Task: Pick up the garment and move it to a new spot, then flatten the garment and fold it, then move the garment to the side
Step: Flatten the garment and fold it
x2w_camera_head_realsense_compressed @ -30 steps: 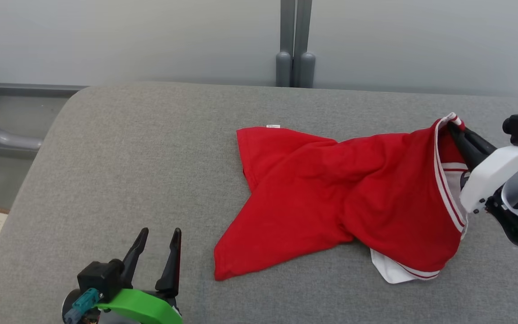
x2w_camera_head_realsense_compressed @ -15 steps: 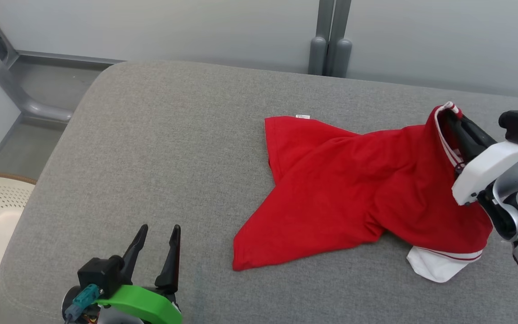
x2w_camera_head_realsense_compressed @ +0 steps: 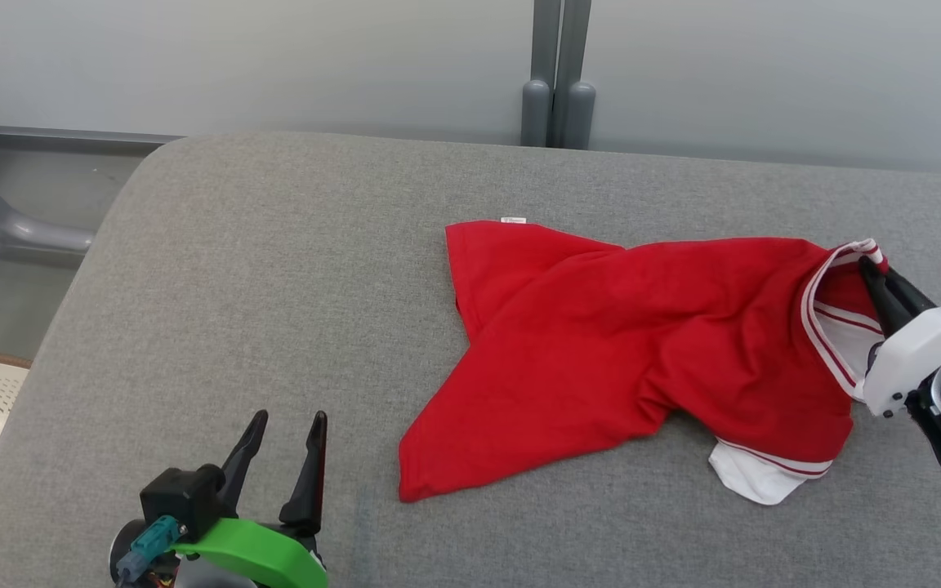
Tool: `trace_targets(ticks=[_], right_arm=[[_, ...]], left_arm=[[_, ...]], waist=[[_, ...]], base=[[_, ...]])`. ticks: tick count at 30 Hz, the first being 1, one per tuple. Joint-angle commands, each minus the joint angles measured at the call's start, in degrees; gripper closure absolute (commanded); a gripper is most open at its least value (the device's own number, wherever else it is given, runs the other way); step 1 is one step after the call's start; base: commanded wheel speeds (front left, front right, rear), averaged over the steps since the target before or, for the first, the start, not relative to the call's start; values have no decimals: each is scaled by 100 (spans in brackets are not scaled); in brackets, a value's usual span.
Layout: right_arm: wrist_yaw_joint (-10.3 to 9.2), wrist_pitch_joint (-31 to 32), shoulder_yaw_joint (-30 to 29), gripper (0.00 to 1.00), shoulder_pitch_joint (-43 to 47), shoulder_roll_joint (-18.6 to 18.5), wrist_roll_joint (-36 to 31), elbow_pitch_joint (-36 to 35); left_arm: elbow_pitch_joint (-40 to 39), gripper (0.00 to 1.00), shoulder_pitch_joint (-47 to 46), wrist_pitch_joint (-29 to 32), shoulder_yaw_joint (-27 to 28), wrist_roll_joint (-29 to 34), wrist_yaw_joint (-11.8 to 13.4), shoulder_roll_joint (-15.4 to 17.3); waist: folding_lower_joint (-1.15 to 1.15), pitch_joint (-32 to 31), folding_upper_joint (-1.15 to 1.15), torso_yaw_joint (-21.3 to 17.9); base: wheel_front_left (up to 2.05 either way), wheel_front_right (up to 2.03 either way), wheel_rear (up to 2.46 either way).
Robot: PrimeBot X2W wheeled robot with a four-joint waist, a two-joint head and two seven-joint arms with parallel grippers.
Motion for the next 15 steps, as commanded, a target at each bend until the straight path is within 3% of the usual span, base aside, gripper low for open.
trace_targets(ticks=[1, 13, 14, 15], right_arm=[[3, -35, 34, 100, 90, 36, 26, 64], [2, -400, 18, 100, 323, 170, 249, 682], [2, -472, -80, 90, 286, 163, 223, 816], [2, -519, -141, 39, 252, 162, 162, 929]], left_arm=[[-7, 0, -2, 6, -5, -15, 0, 31], [-13, 0, 90, 71, -42, -68, 50, 99], [-24, 0, 97, 78, -50, -67, 55, 104], [-30, 0, 102, 91, -56, -69, 56, 106]], waist=[[0, 0, 0, 0], [0, -180, 0, -51], [0, -189, 0, -61], [0, -197, 0, -65]], base=[[0, 0, 0], [0, 0, 0], [0, 0, 0], [0, 0, 0]])
